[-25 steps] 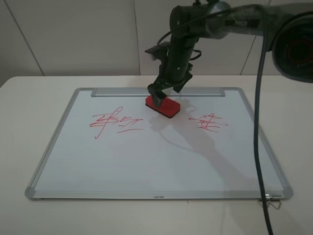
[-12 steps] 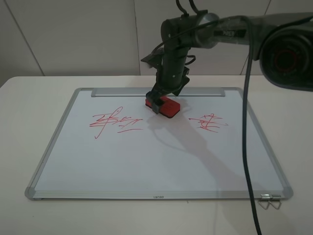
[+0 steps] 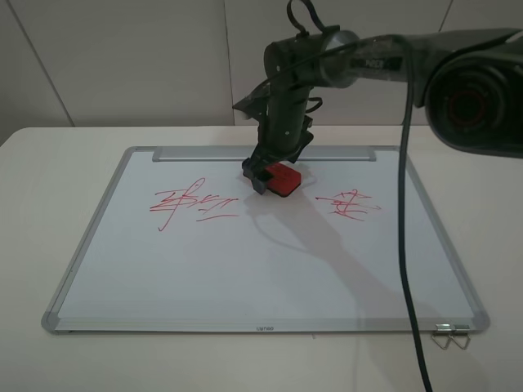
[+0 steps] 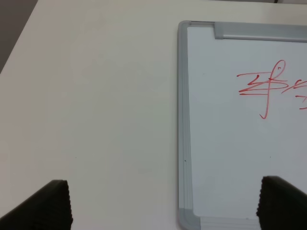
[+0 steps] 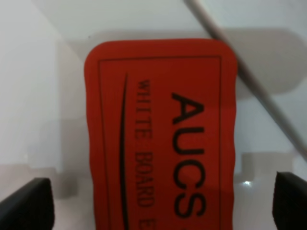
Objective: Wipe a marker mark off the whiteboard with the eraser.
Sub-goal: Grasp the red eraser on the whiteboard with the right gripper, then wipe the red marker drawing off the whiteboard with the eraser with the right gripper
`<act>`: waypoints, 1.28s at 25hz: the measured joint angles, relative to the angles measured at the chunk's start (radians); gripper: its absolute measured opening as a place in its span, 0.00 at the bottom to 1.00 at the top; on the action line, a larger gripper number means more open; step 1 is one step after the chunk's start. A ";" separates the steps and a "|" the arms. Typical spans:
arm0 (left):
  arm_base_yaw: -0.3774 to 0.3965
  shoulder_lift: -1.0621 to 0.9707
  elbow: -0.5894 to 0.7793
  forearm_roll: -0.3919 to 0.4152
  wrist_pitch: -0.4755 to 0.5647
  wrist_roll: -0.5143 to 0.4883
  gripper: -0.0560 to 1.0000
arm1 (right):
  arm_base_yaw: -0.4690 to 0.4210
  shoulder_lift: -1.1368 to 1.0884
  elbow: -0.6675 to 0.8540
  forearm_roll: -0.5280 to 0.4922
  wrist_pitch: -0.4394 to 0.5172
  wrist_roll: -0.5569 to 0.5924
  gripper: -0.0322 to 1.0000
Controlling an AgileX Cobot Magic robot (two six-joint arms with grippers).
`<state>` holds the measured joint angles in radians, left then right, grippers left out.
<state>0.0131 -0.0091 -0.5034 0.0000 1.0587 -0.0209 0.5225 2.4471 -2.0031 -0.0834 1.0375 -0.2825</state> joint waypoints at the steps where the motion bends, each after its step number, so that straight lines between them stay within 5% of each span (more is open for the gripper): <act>1: 0.000 0.000 0.000 0.000 0.000 0.000 0.79 | 0.000 0.000 0.000 0.000 -0.001 0.000 0.83; 13: 0.000 0.000 0.000 0.000 0.000 0.000 0.79 | 0.000 0.010 0.000 -0.019 -0.004 0.000 0.81; 19: 0.000 0.000 0.000 0.000 0.000 0.000 0.79 | 0.000 0.010 0.000 -0.024 -0.004 0.000 0.52; 32: 0.000 0.000 0.000 0.000 0.000 0.000 0.79 | 0.000 0.010 0.000 -0.029 -0.001 0.000 0.52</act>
<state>0.0131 -0.0091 -0.5034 0.0000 1.0587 -0.0209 0.5225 2.4570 -2.0031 -0.1127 1.0365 -0.2825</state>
